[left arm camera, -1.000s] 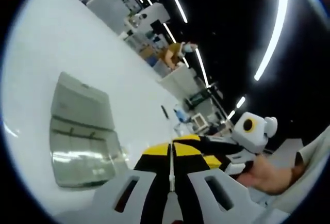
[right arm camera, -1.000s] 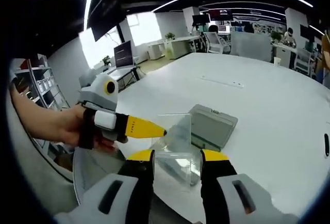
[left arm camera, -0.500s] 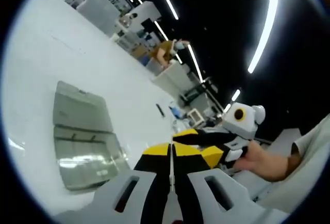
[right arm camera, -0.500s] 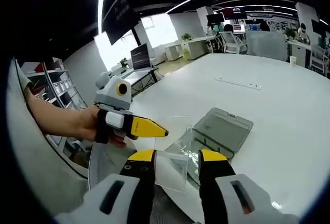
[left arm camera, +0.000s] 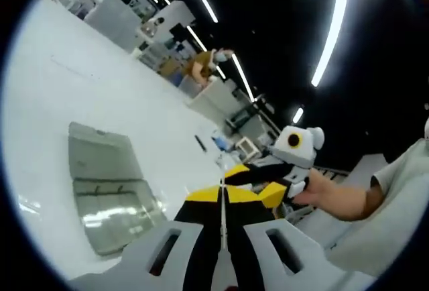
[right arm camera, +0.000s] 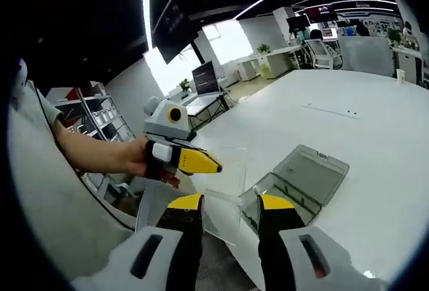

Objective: Insert the divider into the dual guide fixture by aligning both edges with the guide slots and pushing it downward to the bottom, including one-sided entry, uneven engagement, binding, and posture correction.

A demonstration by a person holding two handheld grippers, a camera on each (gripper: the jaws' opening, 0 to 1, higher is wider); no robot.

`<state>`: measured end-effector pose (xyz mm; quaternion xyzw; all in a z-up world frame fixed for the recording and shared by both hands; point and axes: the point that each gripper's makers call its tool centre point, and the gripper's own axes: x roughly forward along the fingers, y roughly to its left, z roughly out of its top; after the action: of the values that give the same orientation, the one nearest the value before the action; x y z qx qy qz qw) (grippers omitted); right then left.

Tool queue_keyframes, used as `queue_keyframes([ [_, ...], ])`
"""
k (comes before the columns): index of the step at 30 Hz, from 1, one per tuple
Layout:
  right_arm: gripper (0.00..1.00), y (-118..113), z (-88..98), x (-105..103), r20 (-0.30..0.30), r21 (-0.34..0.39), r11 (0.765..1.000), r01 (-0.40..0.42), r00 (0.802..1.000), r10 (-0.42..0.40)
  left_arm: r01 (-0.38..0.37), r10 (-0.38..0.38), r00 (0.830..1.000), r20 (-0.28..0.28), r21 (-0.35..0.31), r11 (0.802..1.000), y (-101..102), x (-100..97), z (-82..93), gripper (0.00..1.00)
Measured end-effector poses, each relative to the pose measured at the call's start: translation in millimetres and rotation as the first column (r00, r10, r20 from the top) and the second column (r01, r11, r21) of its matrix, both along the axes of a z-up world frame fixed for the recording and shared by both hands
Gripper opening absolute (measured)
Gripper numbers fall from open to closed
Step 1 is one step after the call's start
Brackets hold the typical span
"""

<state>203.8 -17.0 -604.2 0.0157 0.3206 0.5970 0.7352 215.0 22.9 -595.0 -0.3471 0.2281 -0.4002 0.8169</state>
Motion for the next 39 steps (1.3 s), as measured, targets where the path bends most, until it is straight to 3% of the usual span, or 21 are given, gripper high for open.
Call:
queue_keyframes([
  [18,0.25,1.2,2.2,-4.7,-0.107,0.063,0.993,-0.102,0.988,0.108,0.07,-0.069,0.996,0.055,-0.014,0.997,-4.6,-5.6,11.1,0.0],
  [39,0.13,7.8,14.4,-22.0,-0.231,0.199,0.954,-0.224,0.935,0.268,0.174,-0.167,0.977,0.134,-0.037,0.984,-16.7,-14.4,31.0,0.0],
])
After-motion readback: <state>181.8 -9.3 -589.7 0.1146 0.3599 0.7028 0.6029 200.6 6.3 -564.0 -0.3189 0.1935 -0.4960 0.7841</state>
